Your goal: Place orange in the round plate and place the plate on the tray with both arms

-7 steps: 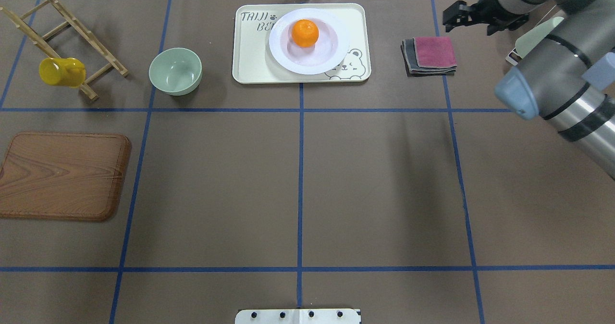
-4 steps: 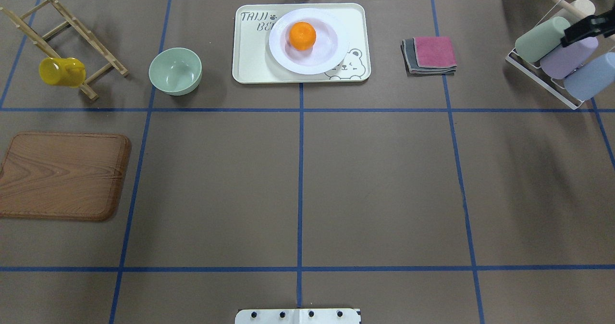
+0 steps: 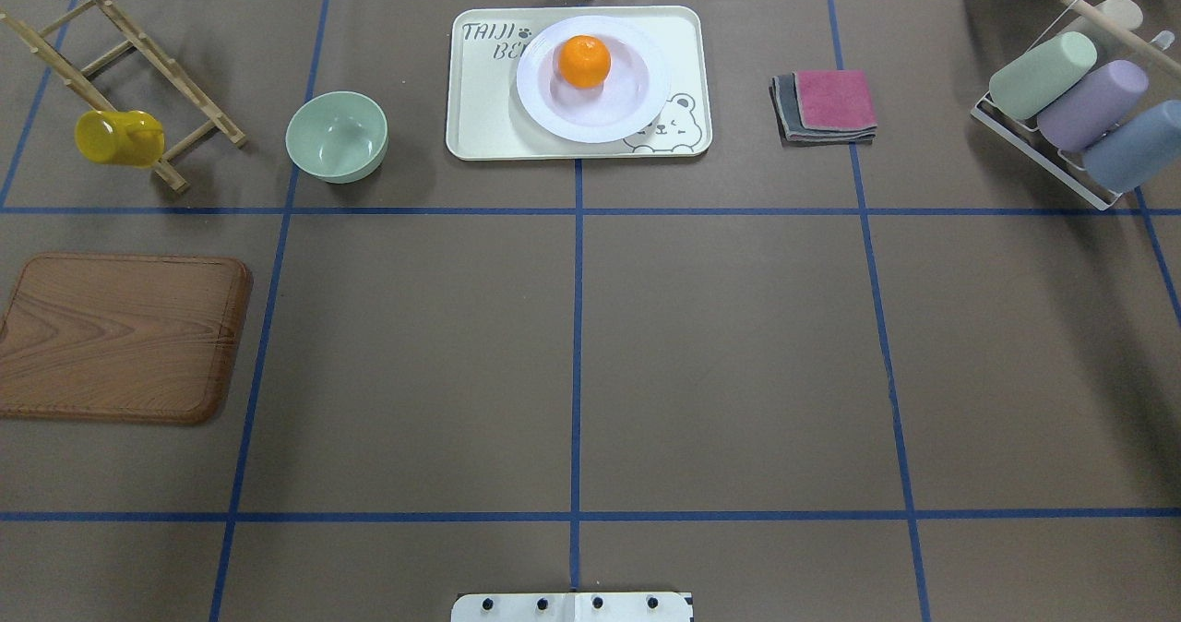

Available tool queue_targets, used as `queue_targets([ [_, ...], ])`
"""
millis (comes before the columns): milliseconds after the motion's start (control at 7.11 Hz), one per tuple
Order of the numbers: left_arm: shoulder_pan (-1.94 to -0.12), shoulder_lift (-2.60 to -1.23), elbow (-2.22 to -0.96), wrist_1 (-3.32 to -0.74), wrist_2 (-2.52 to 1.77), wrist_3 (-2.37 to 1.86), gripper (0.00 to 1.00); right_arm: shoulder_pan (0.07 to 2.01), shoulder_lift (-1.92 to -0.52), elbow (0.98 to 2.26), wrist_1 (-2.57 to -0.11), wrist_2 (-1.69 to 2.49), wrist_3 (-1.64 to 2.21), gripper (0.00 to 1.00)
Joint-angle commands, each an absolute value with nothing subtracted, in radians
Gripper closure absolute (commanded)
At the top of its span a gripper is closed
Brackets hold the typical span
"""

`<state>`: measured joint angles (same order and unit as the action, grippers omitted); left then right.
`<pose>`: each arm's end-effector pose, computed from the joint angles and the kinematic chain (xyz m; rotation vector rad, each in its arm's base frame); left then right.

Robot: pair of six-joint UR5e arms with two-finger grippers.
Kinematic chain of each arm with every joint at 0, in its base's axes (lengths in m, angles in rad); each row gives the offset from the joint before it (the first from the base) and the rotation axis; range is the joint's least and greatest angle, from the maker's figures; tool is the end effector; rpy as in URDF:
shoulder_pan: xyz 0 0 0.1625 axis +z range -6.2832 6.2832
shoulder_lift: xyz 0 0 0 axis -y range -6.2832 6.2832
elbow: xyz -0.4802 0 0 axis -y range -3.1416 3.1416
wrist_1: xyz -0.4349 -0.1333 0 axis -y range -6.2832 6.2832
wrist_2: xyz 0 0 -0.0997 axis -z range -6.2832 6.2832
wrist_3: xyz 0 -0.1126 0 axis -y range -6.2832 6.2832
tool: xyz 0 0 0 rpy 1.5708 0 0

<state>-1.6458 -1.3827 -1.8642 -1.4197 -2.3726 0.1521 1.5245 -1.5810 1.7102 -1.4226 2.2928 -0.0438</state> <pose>-0.0851 -0.4336 0.6713 0.0478 0.8015 0.0546 0.0336 -0.5475 0.6406 0.2646 -0.7184 -0.1858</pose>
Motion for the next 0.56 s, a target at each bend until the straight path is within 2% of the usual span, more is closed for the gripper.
queue_targets([
  [0,-1.644,-1.364,-1.874,-1.422,-2.349,0.153,0.01,1.564,-1.65,1.74,-1.49,2.347,-0.148,0.0],
  [422,-1.644,-1.362,-1.879,-1.422,-2.349,0.15,0.01,1.641,-1.681,1.741,-1.591,2.35,-0.307,0.0],
])
